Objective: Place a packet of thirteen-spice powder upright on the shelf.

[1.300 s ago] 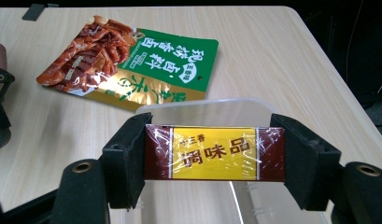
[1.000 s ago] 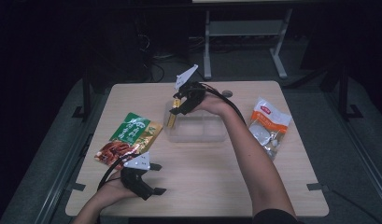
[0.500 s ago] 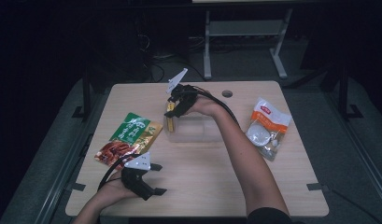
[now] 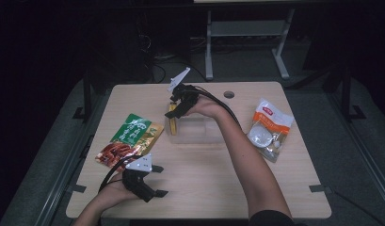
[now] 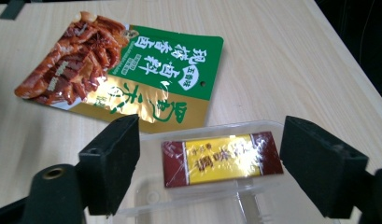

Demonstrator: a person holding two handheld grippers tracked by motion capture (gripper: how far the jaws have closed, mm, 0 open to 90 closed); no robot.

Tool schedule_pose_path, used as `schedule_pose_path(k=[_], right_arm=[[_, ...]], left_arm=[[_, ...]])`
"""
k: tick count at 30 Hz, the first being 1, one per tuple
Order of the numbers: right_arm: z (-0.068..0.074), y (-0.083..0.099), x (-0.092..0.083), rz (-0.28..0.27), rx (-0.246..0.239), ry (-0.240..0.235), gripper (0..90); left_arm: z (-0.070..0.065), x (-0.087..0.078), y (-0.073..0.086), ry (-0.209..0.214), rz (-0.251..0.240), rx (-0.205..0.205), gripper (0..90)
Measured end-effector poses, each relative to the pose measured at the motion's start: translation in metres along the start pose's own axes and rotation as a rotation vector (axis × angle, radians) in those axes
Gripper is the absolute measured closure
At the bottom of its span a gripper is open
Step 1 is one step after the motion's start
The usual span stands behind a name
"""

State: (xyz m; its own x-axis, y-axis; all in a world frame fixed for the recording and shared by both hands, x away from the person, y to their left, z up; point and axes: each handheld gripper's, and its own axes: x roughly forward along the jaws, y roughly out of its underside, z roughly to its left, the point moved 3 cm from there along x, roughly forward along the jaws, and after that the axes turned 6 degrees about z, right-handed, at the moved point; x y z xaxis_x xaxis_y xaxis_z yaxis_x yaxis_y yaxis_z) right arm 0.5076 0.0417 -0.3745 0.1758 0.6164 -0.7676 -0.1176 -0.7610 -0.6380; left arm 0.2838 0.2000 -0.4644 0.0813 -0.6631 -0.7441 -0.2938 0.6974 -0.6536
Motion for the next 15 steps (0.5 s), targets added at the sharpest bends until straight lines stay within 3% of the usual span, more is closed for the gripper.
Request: schedule_pose_path(k=[15], right_arm=[[0.021, 0.026, -0.039, -0.043, 0.053, 0.041, 15.5]], left_arm=[[0.005, 0.001, 0.000, -0.045, 0.018, -0.022, 12.4]])
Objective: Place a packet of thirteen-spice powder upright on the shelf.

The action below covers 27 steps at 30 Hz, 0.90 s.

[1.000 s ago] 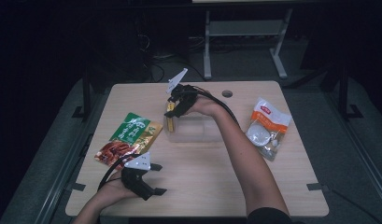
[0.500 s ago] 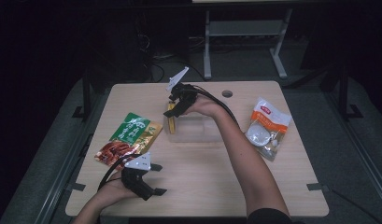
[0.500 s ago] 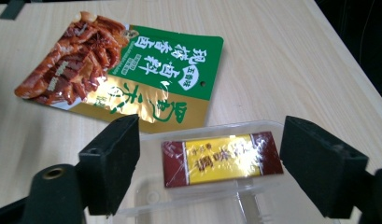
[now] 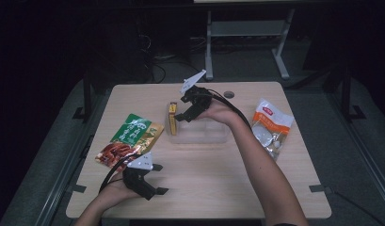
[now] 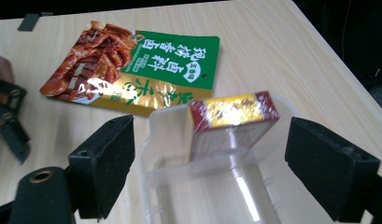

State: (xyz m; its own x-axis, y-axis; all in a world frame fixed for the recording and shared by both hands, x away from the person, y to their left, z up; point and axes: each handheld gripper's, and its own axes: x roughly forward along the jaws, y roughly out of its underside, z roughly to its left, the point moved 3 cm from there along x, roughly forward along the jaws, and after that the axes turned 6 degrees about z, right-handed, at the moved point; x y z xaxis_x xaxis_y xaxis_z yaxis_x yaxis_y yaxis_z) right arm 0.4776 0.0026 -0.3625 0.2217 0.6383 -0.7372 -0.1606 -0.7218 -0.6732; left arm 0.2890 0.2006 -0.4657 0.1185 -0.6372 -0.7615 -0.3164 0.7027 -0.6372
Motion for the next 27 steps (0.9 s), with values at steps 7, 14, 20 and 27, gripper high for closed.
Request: schedule_pose_path(k=[7, 14, 20, 27], right_arm=[[0.015, 0.017, -0.018, -0.022, 0.015, 0.019, 15.1], [0.032, 0.038, -0.034, -0.022, 0.080, 0.063, 15.3], [0.050, 0.063, -0.044, -0.001, 0.124, 0.131, 15.4], [0.066, 0.090, -0.051, -0.004, 0.177, 0.172, 16.0]], left_arm=[[-0.002, 0.001, -0.003, -0.005, -0.001, -0.009, 12.5], [-0.004, 0.001, -0.004, -0.006, -0.003, -0.004, 12.4], [-0.004, 0.001, -0.005, -0.008, -0.002, -0.002, 12.4], [-0.004, 0.000, -0.005, -0.019, 0.002, 0.007, 12.4]])
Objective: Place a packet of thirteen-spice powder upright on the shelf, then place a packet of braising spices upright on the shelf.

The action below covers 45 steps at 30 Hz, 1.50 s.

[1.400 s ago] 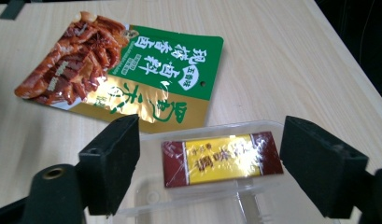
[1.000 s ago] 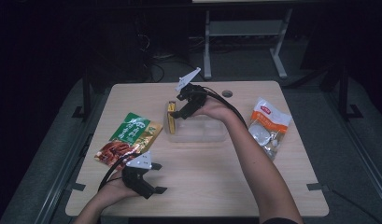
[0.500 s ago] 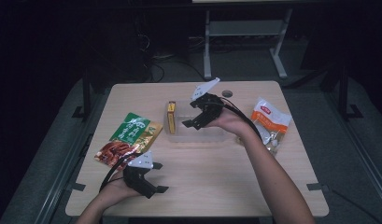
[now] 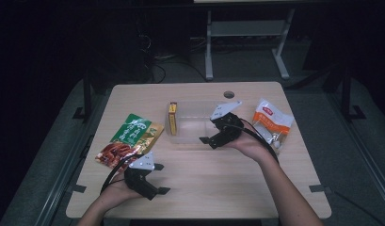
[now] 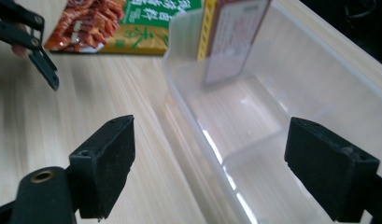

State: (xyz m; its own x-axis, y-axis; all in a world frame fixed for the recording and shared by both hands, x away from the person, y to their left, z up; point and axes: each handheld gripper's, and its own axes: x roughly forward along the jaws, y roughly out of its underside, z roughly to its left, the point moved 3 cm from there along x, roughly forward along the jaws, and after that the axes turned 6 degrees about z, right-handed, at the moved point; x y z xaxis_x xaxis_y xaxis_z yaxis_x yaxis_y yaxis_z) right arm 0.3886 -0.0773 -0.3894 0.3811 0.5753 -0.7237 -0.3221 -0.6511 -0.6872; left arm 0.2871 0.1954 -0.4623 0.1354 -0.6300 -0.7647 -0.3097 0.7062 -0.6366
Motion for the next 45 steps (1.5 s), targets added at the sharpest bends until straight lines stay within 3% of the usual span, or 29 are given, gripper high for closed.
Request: schedule_pose_path(k=[10, 32, 37, 45], right_arm=[[0.017, 0.038, -0.011, 0.000, 0.072, 0.019, 16.0], [0.062, 0.108, -0.019, 0.058, 0.122, -0.033, 15.9], [0.064, 0.117, -0.023, 0.066, 0.137, -0.025, 15.6], [0.055, 0.123, -0.028, 0.040, 0.181, -0.050, 13.5]], left_arm=[[0.001, -0.002, 0.002, -0.004, -0.003, -0.008, 12.4], [0.007, -0.004, 0.006, -0.045, 0.011, -0.024, 13.1], [0.010, -0.009, 0.006, -0.073, 0.000, -0.048, 13.1], [0.030, -0.031, 0.012, -0.173, -0.030, -0.117, 13.0]])
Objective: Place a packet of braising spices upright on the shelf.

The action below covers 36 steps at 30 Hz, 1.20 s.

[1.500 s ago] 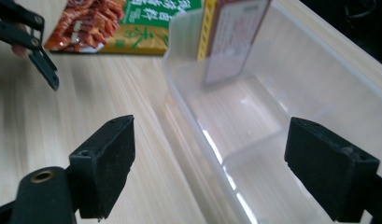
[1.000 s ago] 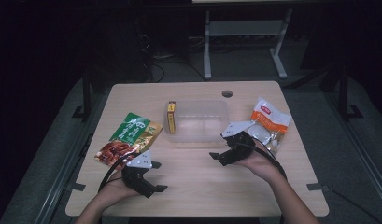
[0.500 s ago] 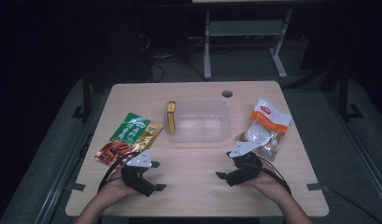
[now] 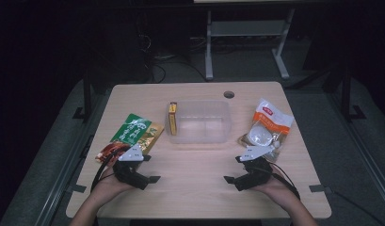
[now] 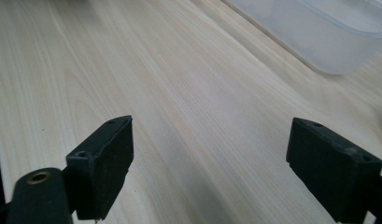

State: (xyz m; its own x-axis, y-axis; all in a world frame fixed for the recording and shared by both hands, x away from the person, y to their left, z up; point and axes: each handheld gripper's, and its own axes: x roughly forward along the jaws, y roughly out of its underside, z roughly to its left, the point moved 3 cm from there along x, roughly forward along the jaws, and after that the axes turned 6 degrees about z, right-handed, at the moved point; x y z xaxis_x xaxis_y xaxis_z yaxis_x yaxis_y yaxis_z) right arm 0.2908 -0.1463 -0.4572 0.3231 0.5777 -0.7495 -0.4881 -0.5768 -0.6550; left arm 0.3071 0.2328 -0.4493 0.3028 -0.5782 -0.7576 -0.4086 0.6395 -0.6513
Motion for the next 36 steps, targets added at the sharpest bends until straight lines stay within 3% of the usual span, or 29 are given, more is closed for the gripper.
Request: schedule_pose_path(k=[2, 7, 16, 20, 25, 27, 33, 36], right_arm=[[0.000, 0.001, -0.001, -0.007, 0.000, -0.025, 12.8], [-0.001, 0.000, 0.000, 0.002, -0.013, -0.021, 10.8], [-0.003, 0.001, 0.002, 0.026, -0.033, -0.024, 10.3], [-0.004, 0.001, 0.007, 0.048, -0.041, -0.025, 9.4], [-0.003, 0.001, 0.006, 0.041, -0.046, -0.030, 9.1], [-0.003, 0.001, 0.005, 0.044, -0.047, -0.027, 9.3], [-0.005, 0.001, 0.007, 0.048, -0.050, -0.027, 9.7], [-0.006, 0.002, 0.008, 0.056, -0.043, -0.018, 9.8]], left_arm=[[0.008, -0.007, 0.001, -0.039, -0.007, -0.019, 13.0], [0.029, -0.022, 0.007, -0.120, -0.025, -0.081, 13.1], [0.068, -0.036, 0.021, -0.241, 0.003, -0.157, 13.0], [0.085, -0.037, 0.026, -0.264, -0.002, -0.218, 13.0], [0.110, -0.034, 0.032, -0.306, 0.029, -0.266, 12.9], [0.117, -0.032, 0.034, -0.313, 0.014, -0.292, 12.9], [0.128, -0.023, 0.045, -0.335, 0.081, -0.274, 11.8], [0.131, -0.020, 0.052, -0.336, 0.086, -0.292, 11.7]])
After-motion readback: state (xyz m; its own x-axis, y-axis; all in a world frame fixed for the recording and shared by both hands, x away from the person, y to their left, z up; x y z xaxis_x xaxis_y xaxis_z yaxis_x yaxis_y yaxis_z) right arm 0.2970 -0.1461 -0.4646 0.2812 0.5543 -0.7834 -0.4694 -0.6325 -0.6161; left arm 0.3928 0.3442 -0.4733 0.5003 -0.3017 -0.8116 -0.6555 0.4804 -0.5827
